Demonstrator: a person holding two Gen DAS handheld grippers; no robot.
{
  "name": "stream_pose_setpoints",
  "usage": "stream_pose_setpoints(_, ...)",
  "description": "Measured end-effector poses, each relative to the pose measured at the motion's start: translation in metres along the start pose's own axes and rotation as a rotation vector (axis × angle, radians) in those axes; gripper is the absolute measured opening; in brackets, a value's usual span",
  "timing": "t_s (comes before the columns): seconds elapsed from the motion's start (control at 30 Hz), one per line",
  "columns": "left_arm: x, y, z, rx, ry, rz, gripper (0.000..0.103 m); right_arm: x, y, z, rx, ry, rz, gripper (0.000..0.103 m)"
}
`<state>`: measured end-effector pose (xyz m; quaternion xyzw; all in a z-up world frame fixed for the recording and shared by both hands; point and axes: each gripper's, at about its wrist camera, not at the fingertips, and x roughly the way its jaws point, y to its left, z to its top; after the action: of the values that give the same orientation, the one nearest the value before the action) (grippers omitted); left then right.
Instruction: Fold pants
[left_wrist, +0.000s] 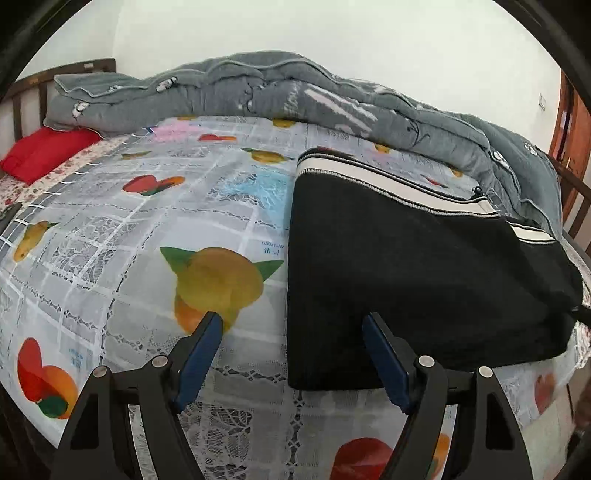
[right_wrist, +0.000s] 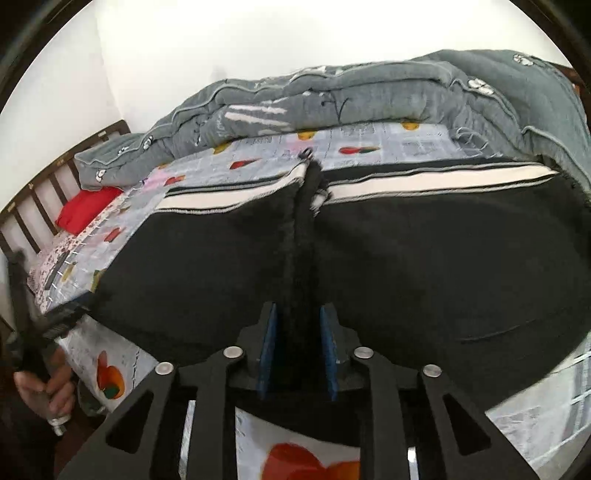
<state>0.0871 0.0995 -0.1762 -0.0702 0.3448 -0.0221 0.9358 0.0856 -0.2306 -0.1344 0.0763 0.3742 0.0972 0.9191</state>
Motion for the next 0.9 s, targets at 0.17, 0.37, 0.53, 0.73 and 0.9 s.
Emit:
stream_pose_setpoints(0.17,-0.002,0.007,0.009,-0.075,0.017,-0.059,0.077,-0.037,-0.054,0.001,0.048,-0.057,-0.161,0.049)
stream_pose_setpoints(0.37,0.011,0.005,0.027,-0.108,0.049,-0.119,0.076,-0.066,-0.167,-0.003,0.341,-0.119,-0.322,0.049)
stream_pose_setpoints(0.53,0.027,-0.002,0.038,-0.086,0.096,-0.143,0.075,-0.075,-0.228,-0.002,0.494,-0.161,-0.312,0.049)
stream_pose_setpoints(0.73,0.045,-0.014,0.05,-0.051,0.136,-0.156,0.075,-0.042,-0.263,0.013,0.584,-0.112,-0.233,0.051)
stream_pose_setpoints(0.9,0.057,-0.015,0.059,-0.078,0.148,-0.175,0.071,-0.015,-0.276,0.023,0.618,-0.107,-0.179,0.052)
